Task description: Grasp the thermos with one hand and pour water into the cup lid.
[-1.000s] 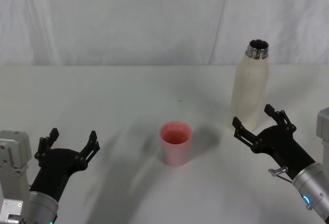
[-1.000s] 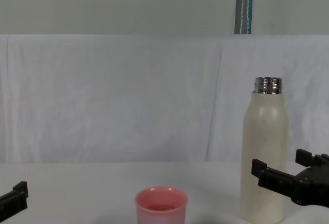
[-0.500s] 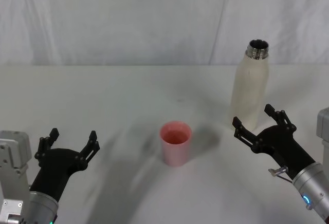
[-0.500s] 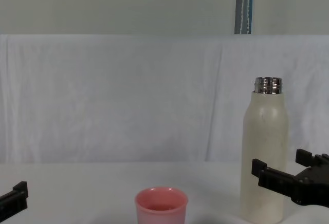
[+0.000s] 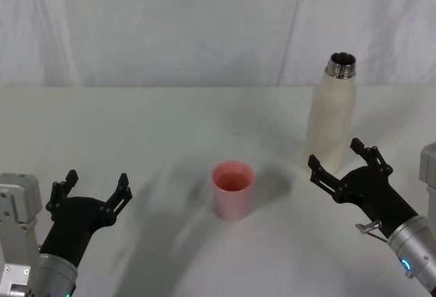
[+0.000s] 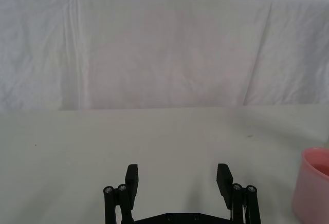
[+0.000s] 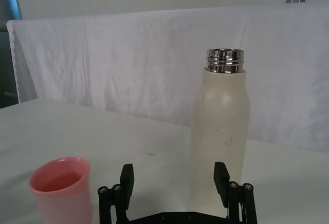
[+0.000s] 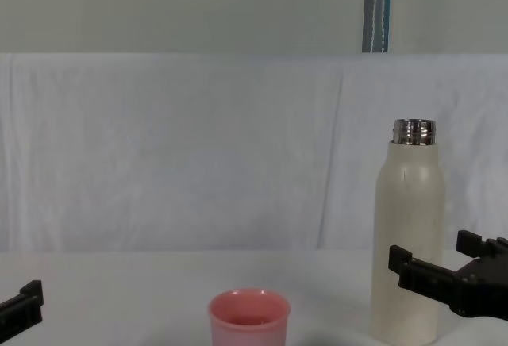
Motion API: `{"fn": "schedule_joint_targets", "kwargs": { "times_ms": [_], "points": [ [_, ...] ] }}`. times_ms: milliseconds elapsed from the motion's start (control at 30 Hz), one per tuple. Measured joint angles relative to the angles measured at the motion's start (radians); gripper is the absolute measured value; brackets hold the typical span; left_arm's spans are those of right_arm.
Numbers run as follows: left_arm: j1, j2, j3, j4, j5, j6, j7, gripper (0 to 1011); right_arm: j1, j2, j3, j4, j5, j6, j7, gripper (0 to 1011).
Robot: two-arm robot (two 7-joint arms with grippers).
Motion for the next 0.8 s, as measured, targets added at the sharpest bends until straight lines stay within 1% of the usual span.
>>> {"fn": "schedule_joint_targets", "kwargs": {
  "times_ms": [800],
  "points": [
    [0.0,0.0,0.0,0.0,0.0,0.0,0.0,1001,0.0,0.0,0.0,0.0,0.0,0.0,0.0,1001]
  ]
}}
